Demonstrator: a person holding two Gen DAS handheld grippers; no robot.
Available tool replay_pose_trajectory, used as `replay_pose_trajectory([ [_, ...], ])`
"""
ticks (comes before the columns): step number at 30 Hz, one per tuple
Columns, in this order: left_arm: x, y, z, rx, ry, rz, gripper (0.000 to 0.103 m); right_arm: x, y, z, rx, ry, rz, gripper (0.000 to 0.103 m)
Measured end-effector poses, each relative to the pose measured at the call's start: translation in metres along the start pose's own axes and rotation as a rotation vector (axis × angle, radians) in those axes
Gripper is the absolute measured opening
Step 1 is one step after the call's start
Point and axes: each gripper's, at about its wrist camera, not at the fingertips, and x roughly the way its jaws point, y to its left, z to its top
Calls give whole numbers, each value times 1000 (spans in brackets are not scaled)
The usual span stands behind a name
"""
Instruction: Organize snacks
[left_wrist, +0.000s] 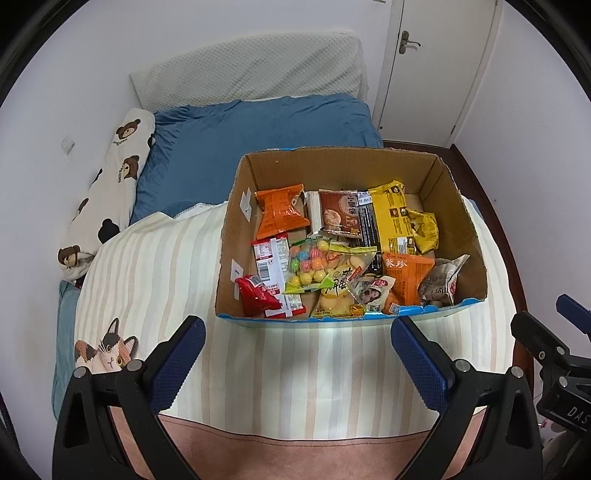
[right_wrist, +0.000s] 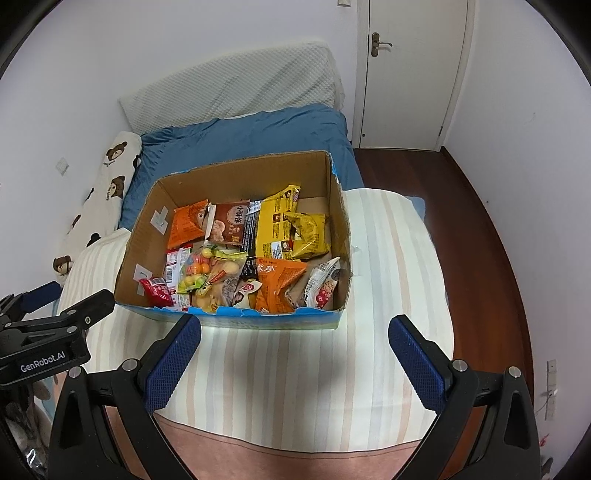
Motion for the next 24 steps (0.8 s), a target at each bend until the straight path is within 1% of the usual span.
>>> replay_pose_trajectory([
  [24,-2,-4,-8,11,6,-2,103,-5,0,-5,5,6,-15,103],
])
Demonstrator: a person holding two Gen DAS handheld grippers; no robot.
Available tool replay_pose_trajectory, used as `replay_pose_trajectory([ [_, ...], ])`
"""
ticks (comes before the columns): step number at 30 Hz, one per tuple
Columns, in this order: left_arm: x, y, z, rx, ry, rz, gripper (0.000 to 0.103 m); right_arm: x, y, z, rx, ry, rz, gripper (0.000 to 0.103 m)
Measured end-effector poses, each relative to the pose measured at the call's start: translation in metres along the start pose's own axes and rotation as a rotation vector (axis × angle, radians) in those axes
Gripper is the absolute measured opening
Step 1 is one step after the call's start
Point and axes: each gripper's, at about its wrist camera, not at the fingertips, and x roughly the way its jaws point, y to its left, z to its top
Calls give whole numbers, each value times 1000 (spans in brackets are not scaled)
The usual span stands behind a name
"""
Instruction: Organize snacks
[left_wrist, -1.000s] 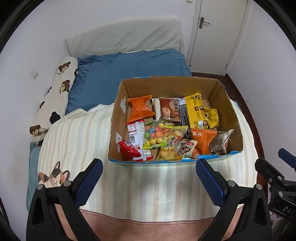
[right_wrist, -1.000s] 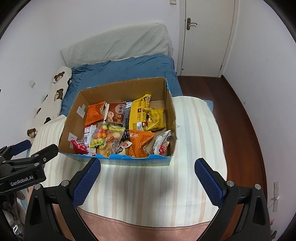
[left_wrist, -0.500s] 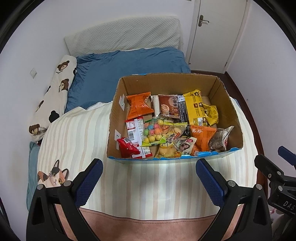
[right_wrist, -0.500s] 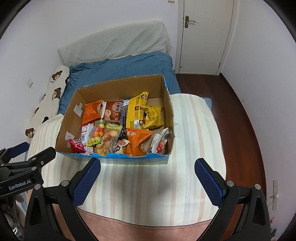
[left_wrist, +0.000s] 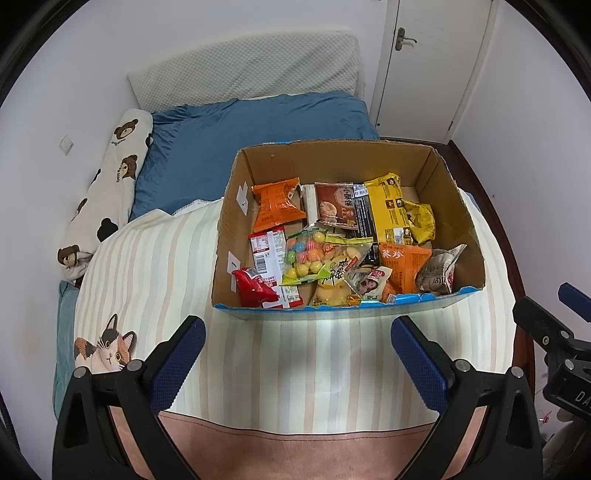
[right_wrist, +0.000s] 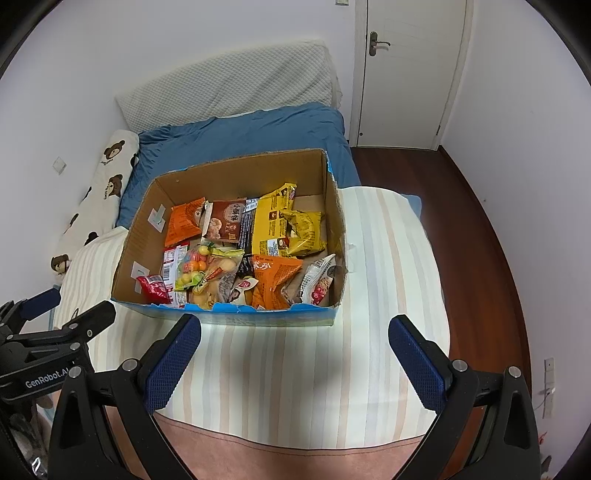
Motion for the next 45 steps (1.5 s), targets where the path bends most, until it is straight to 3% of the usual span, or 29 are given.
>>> replay_pose_trajectory([
  [45,-11,-3,-2,10,-16,4,103,-7,0,-9,17,12,7,103],
])
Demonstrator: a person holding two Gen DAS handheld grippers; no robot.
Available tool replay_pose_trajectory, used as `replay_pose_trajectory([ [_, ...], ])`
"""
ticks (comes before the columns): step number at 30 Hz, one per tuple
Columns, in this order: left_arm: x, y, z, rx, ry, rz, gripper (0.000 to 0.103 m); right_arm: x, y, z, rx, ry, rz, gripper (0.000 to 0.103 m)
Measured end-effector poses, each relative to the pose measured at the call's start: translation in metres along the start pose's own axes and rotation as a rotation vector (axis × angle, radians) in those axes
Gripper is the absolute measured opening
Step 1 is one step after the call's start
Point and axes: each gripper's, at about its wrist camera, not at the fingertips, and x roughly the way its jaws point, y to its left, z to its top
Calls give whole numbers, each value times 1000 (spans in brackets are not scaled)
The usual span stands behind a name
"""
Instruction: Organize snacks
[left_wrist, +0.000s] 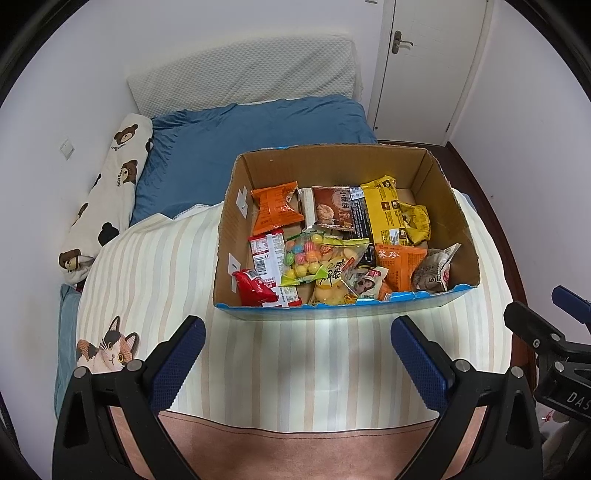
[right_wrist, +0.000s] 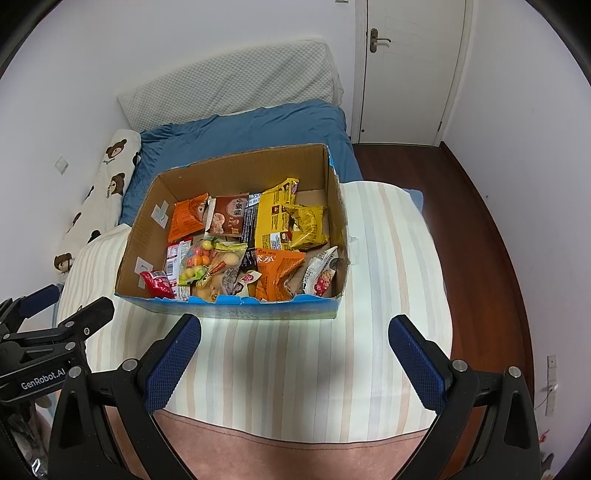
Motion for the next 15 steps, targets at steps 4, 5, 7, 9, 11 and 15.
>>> replay_pose_trajectory([
  [4,0,0,0,1,-1,-1,103,-1,0,-1,4,-1,3,103],
  [5,0,0,-1,2,-2,0,103,-1,0,-1,5,-1,3,103],
  [7,-1,-1,-1,6,-7,2,103,-1,0,-1,5,-3,3,103],
  [9,-1,-1,-1,5,-6,-2,103,-1,-1,0,6,-3,4,103],
  [11,-2,0,-2,7,-7,-3,103,-1,-1,0,7,-4,5,103],
  [15,-2,-1,-2,8,-11,-3,103,-1,-1,-1,5,-1,4,103],
])
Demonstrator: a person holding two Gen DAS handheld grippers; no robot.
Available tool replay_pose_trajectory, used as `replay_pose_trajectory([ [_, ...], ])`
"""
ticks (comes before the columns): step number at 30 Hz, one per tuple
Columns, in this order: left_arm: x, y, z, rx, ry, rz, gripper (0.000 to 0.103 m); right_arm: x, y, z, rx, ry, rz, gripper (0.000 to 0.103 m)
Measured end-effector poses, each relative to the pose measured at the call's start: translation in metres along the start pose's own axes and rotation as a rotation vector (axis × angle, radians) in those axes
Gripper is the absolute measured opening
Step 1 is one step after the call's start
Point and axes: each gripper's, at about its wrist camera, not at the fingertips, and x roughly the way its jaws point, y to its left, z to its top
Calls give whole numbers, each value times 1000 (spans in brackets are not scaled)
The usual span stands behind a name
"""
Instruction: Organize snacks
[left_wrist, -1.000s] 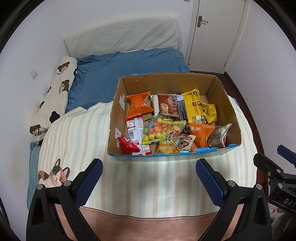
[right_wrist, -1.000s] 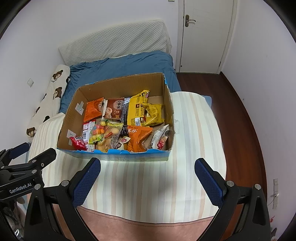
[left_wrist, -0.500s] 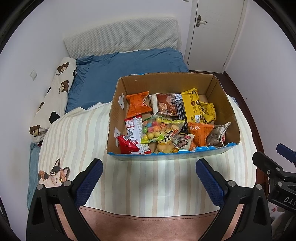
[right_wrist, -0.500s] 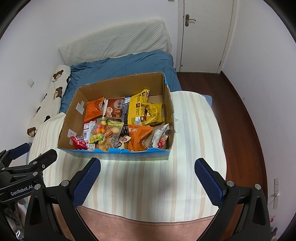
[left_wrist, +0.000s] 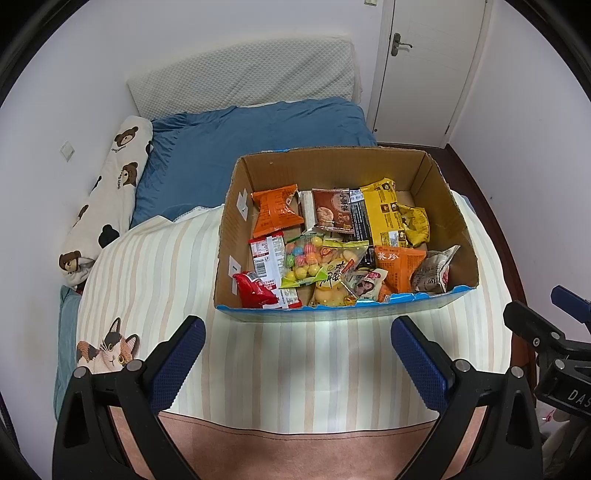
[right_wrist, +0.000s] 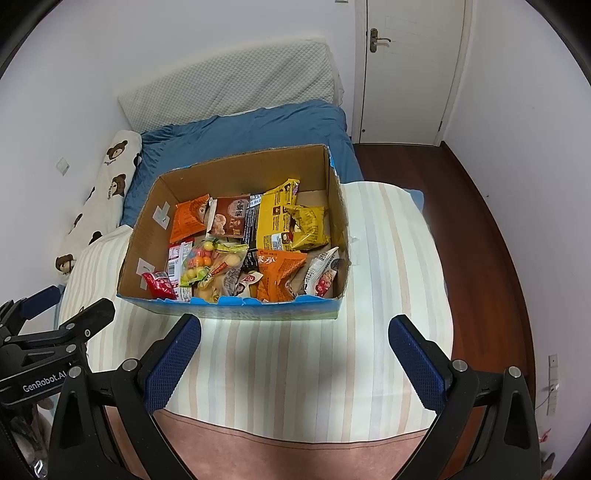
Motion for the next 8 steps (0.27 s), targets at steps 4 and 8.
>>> replay_pose_trajectory([
  [4,-3,1,0,0,-9,-1,103,2,2,0,-4,4,0,103],
  [8,-3,2,1,0,-7,-4,103,3,2,-1,-4,5,0,103],
])
